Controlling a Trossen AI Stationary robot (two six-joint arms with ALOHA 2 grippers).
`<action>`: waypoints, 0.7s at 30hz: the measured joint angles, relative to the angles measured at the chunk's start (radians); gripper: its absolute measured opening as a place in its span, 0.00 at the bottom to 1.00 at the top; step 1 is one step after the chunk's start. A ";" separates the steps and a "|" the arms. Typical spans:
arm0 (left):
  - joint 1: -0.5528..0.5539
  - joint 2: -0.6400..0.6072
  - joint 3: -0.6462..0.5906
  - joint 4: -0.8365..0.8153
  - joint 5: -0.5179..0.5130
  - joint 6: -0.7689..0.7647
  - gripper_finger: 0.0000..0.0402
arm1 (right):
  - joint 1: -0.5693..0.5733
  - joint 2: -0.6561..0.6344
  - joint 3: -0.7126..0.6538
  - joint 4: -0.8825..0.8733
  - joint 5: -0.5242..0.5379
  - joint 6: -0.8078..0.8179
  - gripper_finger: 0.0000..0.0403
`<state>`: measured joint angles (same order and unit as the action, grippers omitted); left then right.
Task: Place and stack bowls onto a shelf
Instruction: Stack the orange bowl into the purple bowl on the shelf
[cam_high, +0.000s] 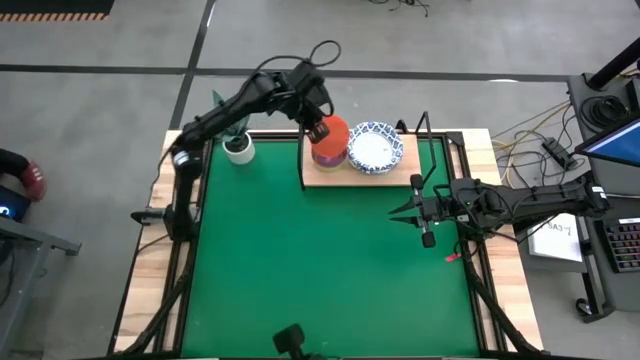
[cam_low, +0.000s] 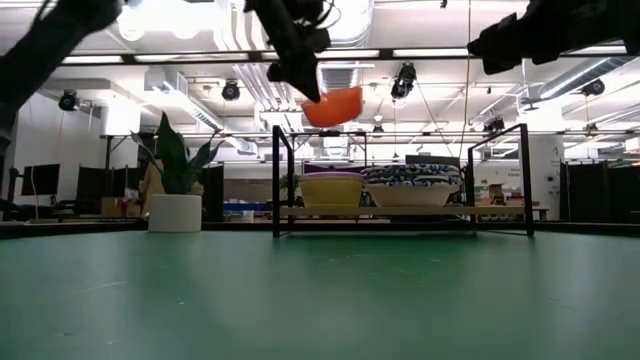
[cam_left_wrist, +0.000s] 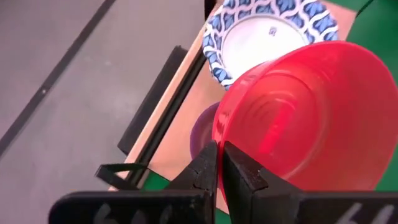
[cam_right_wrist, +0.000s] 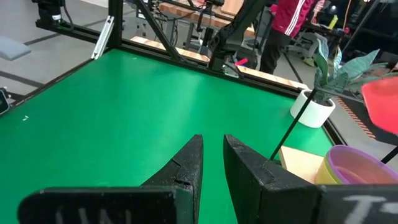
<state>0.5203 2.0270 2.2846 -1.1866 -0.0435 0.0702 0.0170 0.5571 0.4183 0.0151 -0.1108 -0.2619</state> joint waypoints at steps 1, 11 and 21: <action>0.002 0.024 0.024 -0.012 0.000 0.000 0.00 | 0.000 0.000 0.000 -0.004 0.000 0.000 0.13; 0.030 0.126 0.050 -0.067 -0.030 0.002 0.00 | -0.002 0.000 0.000 -0.011 0.007 -0.011 0.13; 0.033 0.185 0.048 -0.066 -0.051 0.002 0.00 | -0.002 0.000 0.000 -0.011 0.007 -0.010 0.13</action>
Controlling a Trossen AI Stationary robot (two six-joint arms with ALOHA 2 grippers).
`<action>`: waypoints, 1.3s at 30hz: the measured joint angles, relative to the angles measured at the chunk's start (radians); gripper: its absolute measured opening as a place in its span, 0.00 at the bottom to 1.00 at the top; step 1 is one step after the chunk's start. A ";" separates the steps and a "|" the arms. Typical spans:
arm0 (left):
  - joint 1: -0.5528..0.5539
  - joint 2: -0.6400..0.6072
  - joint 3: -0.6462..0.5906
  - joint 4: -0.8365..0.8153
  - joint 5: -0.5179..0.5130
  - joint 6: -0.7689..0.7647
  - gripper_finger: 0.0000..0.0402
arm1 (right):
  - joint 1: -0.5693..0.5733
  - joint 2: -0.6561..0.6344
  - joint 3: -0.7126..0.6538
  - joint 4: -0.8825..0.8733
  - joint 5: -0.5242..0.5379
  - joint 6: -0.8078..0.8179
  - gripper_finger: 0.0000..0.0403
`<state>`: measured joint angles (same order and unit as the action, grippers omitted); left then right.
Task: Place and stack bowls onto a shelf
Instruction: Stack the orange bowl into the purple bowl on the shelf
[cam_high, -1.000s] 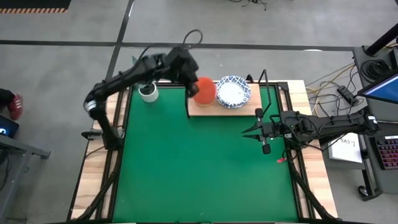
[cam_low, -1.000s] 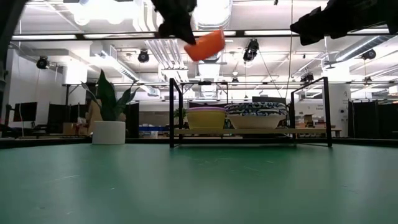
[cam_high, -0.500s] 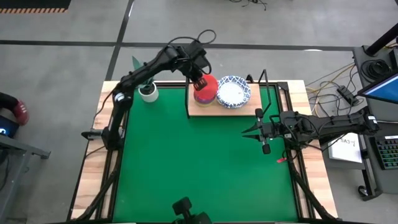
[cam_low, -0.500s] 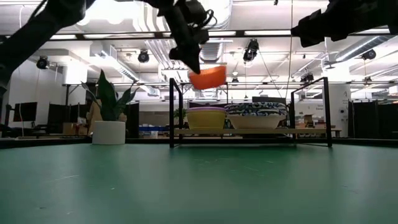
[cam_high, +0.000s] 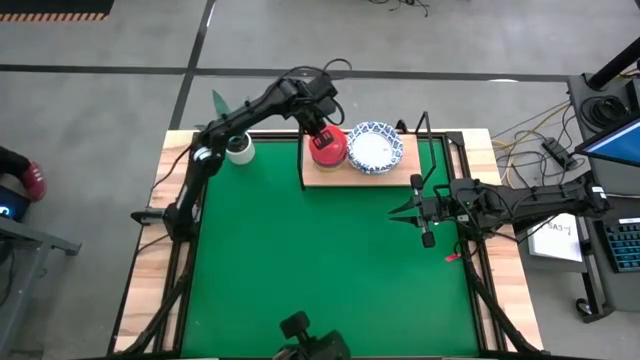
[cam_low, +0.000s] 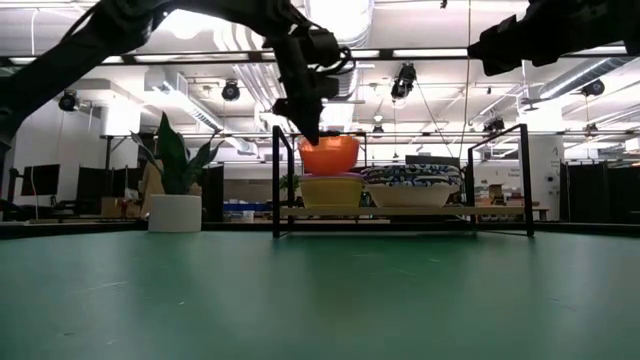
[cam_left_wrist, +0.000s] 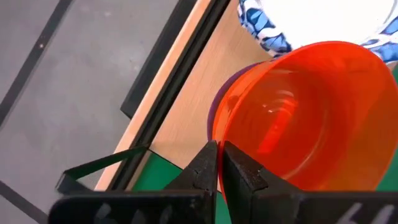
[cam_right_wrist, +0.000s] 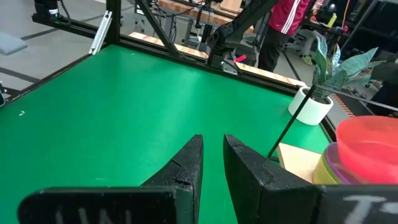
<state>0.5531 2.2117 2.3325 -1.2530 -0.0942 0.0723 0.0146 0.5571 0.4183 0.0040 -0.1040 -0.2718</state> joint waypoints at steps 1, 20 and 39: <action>0.000 0.007 0.000 0.000 0.000 0.000 0.00 | 0.000 0.000 0.000 0.000 0.000 0.000 0.13; -0.013 0.013 0.011 -0.007 -0.003 0.037 0.20 | 0.000 0.000 0.000 -0.002 0.000 0.000 0.13; -0.015 0.082 0.008 0.050 -0.059 0.107 0.00 | 0.000 0.000 0.000 0.000 0.002 0.000 0.13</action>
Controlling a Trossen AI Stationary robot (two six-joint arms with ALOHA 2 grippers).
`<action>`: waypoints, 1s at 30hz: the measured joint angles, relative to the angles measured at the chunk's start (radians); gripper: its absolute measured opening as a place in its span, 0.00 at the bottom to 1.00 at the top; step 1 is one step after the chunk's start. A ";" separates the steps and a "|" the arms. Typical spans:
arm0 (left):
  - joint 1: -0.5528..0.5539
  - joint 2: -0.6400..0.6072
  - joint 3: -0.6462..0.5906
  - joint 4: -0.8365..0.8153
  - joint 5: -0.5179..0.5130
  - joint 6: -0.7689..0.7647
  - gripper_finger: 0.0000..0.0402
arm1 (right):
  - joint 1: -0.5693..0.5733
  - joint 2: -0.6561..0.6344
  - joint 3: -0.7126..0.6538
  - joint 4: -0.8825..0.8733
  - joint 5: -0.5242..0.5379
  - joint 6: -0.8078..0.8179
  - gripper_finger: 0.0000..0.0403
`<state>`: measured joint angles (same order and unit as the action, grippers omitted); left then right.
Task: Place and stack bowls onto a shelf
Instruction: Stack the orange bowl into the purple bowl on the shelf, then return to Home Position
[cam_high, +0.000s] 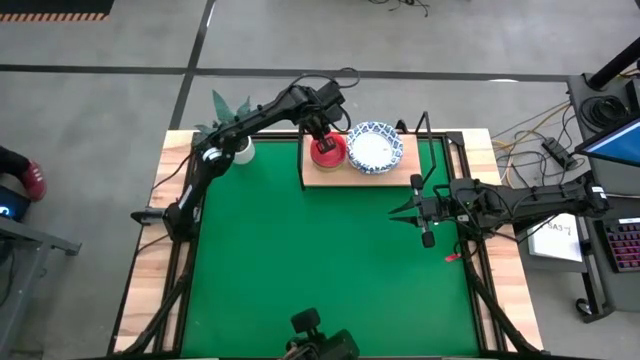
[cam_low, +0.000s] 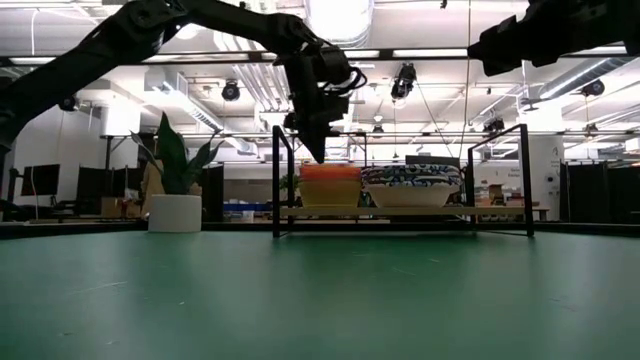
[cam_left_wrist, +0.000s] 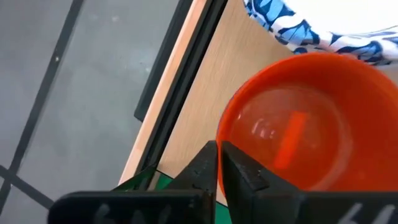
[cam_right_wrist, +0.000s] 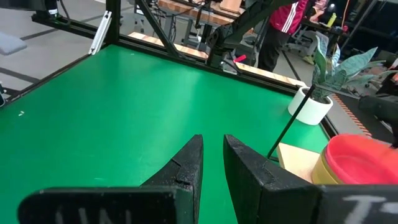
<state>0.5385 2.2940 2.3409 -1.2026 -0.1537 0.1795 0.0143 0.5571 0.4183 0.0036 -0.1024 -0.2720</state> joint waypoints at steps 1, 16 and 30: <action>0.000 0.000 0.000 0.000 -0.003 0.000 0.00 | 0.000 0.000 0.000 0.000 0.000 0.000 0.13; -0.138 -0.139 -0.014 -0.125 0.115 0.004 0.00 | -0.002 -0.047 -0.029 -0.032 -0.002 -0.025 0.13; -0.420 -0.878 -1.086 0.655 0.216 -0.023 0.00 | -0.002 -0.324 -0.148 -0.023 -0.010 0.026 0.13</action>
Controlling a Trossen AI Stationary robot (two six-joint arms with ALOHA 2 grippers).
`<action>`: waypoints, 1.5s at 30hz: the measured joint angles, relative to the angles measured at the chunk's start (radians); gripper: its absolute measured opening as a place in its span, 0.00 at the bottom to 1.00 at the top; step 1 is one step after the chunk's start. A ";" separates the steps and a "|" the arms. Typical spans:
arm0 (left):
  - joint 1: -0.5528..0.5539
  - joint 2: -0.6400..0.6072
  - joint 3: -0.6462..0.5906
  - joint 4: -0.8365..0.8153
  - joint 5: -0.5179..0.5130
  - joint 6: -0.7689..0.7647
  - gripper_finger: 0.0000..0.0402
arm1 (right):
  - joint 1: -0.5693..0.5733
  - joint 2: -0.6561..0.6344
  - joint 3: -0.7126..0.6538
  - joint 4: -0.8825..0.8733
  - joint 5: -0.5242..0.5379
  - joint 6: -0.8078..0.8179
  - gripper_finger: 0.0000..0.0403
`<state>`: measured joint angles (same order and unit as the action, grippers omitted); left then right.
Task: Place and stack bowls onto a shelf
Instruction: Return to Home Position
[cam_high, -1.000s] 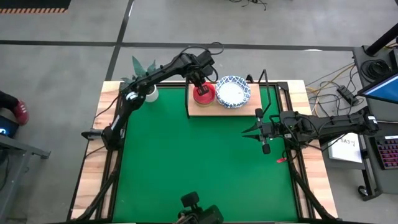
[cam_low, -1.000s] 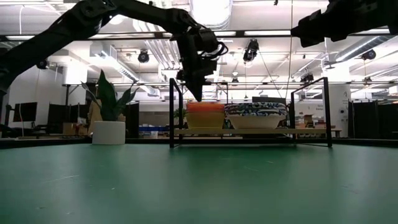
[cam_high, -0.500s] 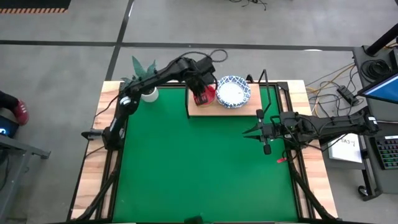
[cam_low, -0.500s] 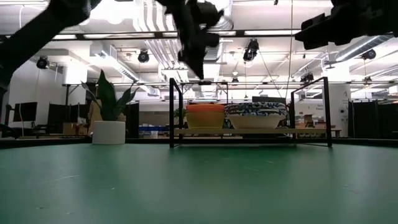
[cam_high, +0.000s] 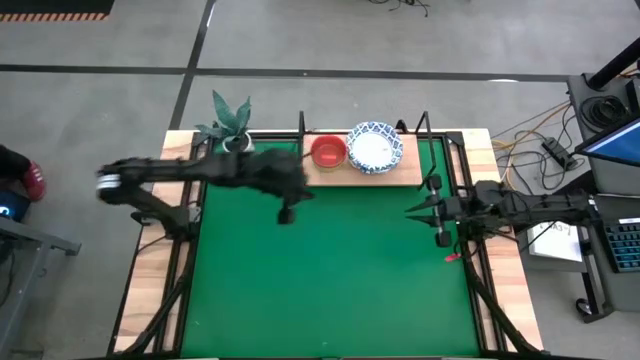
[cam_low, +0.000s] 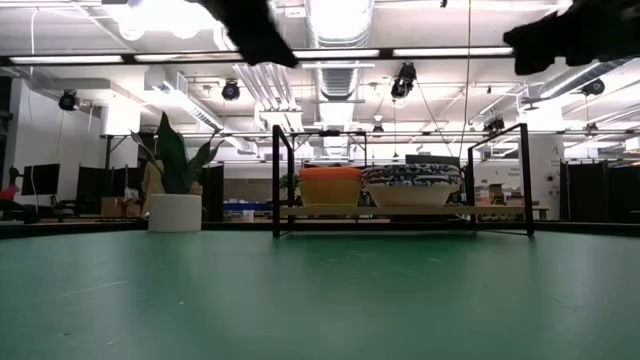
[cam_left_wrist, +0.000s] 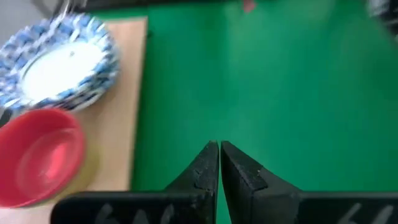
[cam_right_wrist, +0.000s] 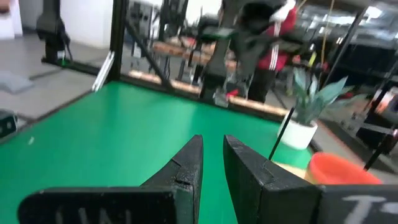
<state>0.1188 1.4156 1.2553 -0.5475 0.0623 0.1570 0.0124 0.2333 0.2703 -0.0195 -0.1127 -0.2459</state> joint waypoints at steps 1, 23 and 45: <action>-0.016 -0.062 -0.086 0.071 0.005 -0.006 0.00 | 0.000 -0.017 -0.005 0.000 0.000 0.000 0.13; -0.032 -1.186 -0.914 0.444 -0.001 -0.070 0.00 | 0.000 -0.232 -0.047 -0.086 -0.053 0.022 0.13; -0.030 -1.409 -1.102 0.419 -0.020 -0.135 0.00 | -0.004 -0.218 -0.258 0.082 0.025 0.124 0.13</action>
<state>0.0887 0.0069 0.1528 -0.1282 0.0424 0.0222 0.0086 0.0151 0.0124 0.0630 -0.0878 -0.1216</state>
